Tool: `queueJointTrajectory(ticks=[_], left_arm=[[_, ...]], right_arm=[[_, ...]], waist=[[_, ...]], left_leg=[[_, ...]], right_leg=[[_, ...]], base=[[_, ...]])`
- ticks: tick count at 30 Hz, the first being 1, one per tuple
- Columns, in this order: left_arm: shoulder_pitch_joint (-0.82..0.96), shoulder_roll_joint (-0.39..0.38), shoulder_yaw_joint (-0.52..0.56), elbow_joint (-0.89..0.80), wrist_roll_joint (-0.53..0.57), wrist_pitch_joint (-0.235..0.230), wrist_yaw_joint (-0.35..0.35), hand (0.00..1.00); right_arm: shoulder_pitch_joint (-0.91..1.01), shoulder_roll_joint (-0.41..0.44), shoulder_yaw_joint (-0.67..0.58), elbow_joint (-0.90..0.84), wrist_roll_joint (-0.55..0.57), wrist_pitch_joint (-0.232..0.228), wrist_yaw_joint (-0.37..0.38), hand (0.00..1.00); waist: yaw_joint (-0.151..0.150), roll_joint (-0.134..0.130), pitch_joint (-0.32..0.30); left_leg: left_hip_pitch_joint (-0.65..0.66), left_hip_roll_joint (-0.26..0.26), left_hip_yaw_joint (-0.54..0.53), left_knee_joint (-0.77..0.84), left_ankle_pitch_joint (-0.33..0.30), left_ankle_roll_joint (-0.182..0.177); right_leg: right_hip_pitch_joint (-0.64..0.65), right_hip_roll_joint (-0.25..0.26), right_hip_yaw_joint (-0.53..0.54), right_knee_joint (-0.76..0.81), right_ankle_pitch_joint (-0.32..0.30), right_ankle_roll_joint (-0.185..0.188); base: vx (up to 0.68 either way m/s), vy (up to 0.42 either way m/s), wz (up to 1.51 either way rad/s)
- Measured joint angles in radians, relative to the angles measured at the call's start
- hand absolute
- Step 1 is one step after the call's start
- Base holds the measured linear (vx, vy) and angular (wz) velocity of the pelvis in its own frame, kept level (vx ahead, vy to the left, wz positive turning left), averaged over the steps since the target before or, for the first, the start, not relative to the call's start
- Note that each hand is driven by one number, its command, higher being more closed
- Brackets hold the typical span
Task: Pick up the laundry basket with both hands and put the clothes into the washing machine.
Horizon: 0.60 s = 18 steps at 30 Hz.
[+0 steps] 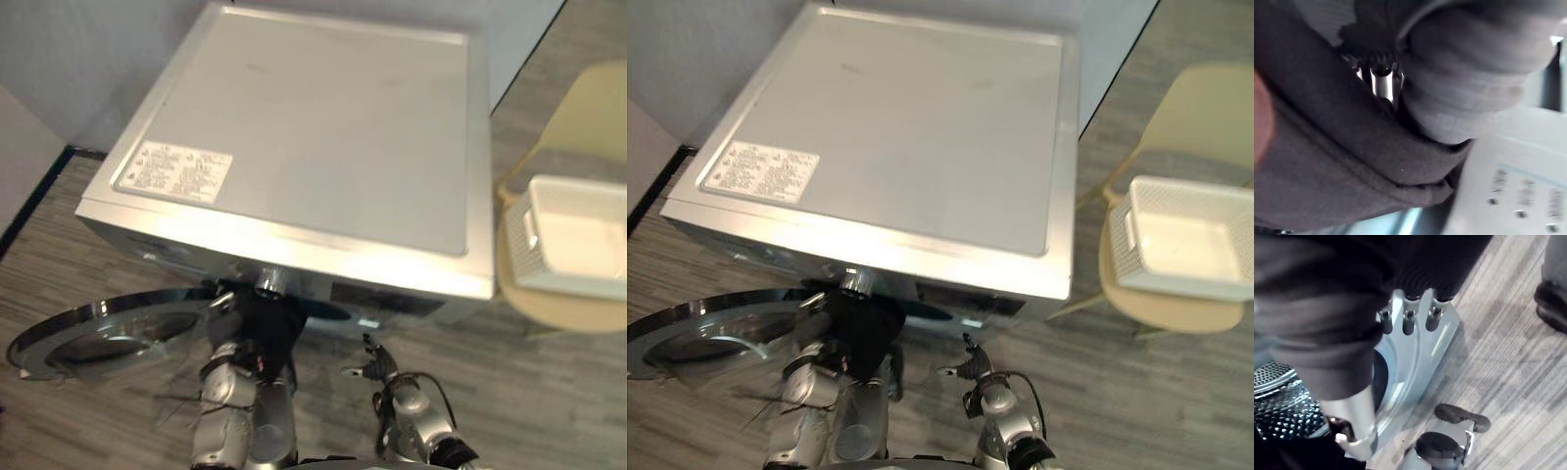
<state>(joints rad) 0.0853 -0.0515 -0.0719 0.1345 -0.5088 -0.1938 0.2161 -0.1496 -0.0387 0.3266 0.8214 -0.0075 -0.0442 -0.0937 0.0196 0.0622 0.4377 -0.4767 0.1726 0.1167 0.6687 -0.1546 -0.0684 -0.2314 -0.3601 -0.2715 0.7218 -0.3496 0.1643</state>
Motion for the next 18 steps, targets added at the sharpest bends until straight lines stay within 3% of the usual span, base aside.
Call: queueJointTrajectory(ticks=[7, 11, 15, 16, 17, 18], left_arm=[[-0.128, -0.009, -0.102, 0.078, -0.020, 0.015, -0.018, 1.00], [-0.280, -0.016, -0.069, 0.074, -0.016, 0.016, 0.002, 1.00], [-0.437, -0.063, 0.017, 0.040, 0.016, 0.014, 0.061, 1.00], [-0.470, -0.090, 0.053, 0.018, 0.022, 0.010, 0.082, 1.00], [-0.508, -0.095, 0.070, 0.011, 0.029, 0.009, 0.096, 1.00], [-0.571, -0.088, 0.085, 0.011, 0.040, 0.009, 0.114, 1.00]], right_arm=[[-0.079, 0.037, 0.073, -0.022, 0.002, 0.006, -0.041, 0.00], [-0.140, 0.044, 0.074, -0.164, -0.016, 0.004, -0.066, 0.00], [-0.142, 0.050, 0.074, -0.299, -0.031, -0.011, -0.078, 0.00], [-0.128, 0.055, 0.078, -0.332, -0.016, -0.018, -0.074, 0.00], [-0.114, 0.055, 0.076, -0.370, 0.018, -0.024, -0.067, 0.00], [-0.113, 0.049, 0.073, -0.404, 0.069, -0.038, -0.045, 0.00]], waist=[[-0.004, -0.014, 0.022], [0.001, -0.047, 0.075], [0.002, -0.055, 0.100], [0.014, -0.057, 0.106], [0.019, -0.055, 0.108], [0.012, -0.056, 0.108]], left_leg=[[-0.242, 0.017, 0.018, 0.106, -0.003, 0.006], [-0.430, 0.026, 0.039, 0.178, -0.003, 0.006], [-0.615, 0.074, 0.078, 0.282, -0.008, -0.002], [-0.676, 0.097, 0.032, 0.477, -0.033, 0.023], [-0.705, 0.095, 0.016, 0.517, -0.115, 0.082], [-0.771, 0.097, 0.011, 0.563, -0.125, 0.088]], right_leg=[[-0.273, -0.021, 0.060, 0.139, 0.003, 0.012], [-0.473, -0.062, 0.079, 0.277, -0.022, 0.023], [-0.647, -0.100, 0.094, 0.398, -0.055, 0.020], [-0.700, -0.103, 0.107, 0.477, -0.077, 0.023], [-0.744, -0.101, 0.130, 0.533, -0.091, 0.028], [-0.808, -0.106, 0.150, 0.580, -0.098, 0.027]], base=[[-0.20, 0.074, -0.05], [-0.15, 0.014, 0.26], [-0.14, -0.012, 0.25], [-0.08, 0.080, -0.18], [-0.08, 0.124, -0.21], [-0.08, 0.077, -0.03]])
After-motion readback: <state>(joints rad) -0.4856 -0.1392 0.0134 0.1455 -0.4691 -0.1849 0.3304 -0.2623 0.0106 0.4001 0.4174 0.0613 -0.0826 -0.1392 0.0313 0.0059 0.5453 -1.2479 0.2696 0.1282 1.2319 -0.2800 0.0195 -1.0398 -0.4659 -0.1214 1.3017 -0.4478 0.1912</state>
